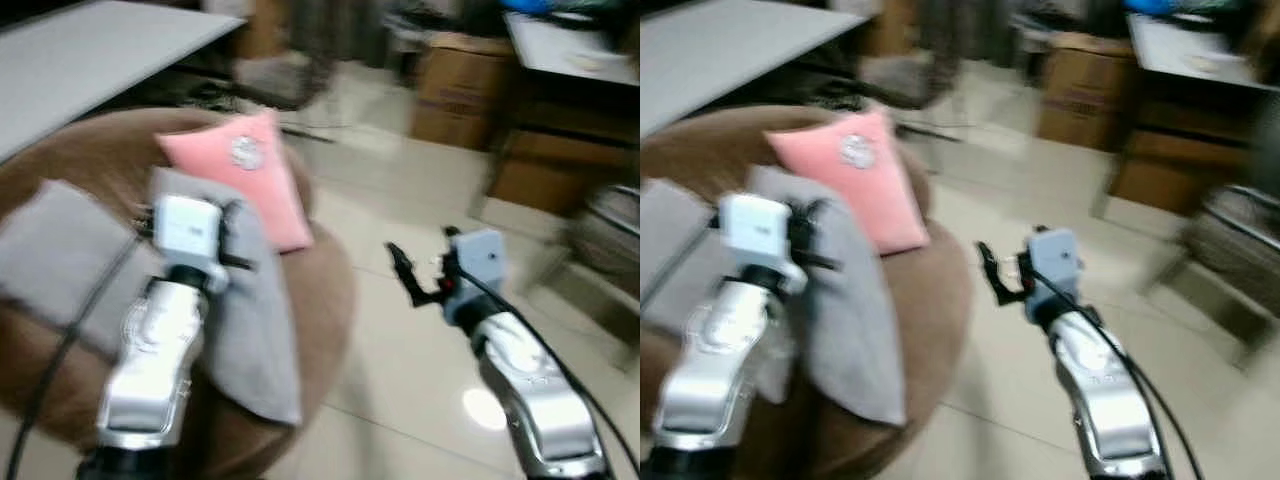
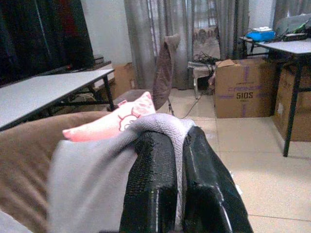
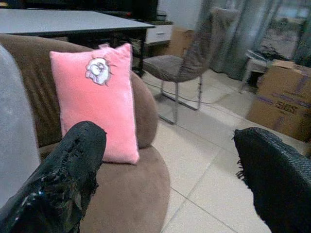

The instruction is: Move the pillow to the sofa from floor

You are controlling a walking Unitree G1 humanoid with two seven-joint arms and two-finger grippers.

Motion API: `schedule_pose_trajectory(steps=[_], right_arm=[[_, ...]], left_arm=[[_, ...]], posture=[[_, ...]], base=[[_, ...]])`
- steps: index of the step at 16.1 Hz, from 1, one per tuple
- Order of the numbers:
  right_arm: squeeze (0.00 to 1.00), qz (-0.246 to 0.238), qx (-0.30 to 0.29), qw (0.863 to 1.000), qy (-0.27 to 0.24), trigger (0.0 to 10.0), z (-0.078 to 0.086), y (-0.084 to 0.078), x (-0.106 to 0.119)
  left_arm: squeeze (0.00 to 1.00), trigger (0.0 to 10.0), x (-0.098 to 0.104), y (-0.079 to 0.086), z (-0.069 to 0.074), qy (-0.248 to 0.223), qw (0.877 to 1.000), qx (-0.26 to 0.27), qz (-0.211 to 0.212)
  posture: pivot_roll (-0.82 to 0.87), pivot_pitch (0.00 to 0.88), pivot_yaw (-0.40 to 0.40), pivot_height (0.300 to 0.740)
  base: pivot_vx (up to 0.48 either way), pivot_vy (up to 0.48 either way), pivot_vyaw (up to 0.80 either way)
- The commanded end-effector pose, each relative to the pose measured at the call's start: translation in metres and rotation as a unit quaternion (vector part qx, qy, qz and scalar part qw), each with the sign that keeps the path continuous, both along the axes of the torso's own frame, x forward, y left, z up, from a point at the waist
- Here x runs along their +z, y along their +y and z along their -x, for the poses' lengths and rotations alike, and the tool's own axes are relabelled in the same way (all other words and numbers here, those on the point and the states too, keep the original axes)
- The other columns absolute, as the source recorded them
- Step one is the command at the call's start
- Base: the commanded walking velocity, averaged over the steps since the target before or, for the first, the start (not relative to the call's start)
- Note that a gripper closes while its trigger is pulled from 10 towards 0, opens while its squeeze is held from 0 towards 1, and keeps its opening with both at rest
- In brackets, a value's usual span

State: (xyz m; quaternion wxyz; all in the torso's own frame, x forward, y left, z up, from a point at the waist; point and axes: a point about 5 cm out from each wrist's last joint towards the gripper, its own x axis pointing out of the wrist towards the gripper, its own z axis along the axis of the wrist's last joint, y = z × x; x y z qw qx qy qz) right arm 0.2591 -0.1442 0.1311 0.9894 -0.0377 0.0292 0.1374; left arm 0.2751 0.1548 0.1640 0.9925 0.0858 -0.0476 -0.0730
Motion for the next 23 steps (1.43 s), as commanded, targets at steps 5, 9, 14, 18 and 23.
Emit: schedule_pose_trajectory(steps=[5,9,14,18,23], right_arm=[[0.0,-0.016,-0.019,1.0,-0.006,10.0,-0.003,-0.002,0.003],[0.0,-0.003,0.049,0.998,0.028,10.0,0.004,-0.006,-0.002],[0.0,0.058,0.211,0.974,0.061,10.0,0.029,-0.022,0.002],[0.0,0.096,0.276,0.951,0.099,10.0,0.046,-0.033,0.002],[0.0,0.106,0.28,0.948,0.104,10.0,0.049,-0.038,0.006]], left_arm=[[0.0,10.0,0.003,-0.018,-0.013,-0.01,0.994,-0.095,-0.052],[0.0,10.0,-0.006,-0.035,-0.048,0.008,0.986,-0.149,-0.079],[0.0,10.0,0.019,-0.078,-0.096,-0.012,0.979,-0.194,-0.06],[0.0,10.0,0.049,-0.09,-0.117,-0.04,0.984,-0.176,-0.007],[0.0,10.0,0.018,-0.038,-0.126,-0.001,0.998,-0.051,-0.024]], posture=[[0.08,0.0,-0.011,0.74],[0.07,0.0,-0.003,0.74],[0.02,0.0,0.029,0.74],[-0.01,0.0,0.039,0.74],[-0.04,0.0,0.031,0.74]], base=[[0.048,0.0,0.0],[0.0,0.0,0.0],[0.0,0.0,0.0],[0.0,0.0,0.0],[0.0,0.0,0.0]])
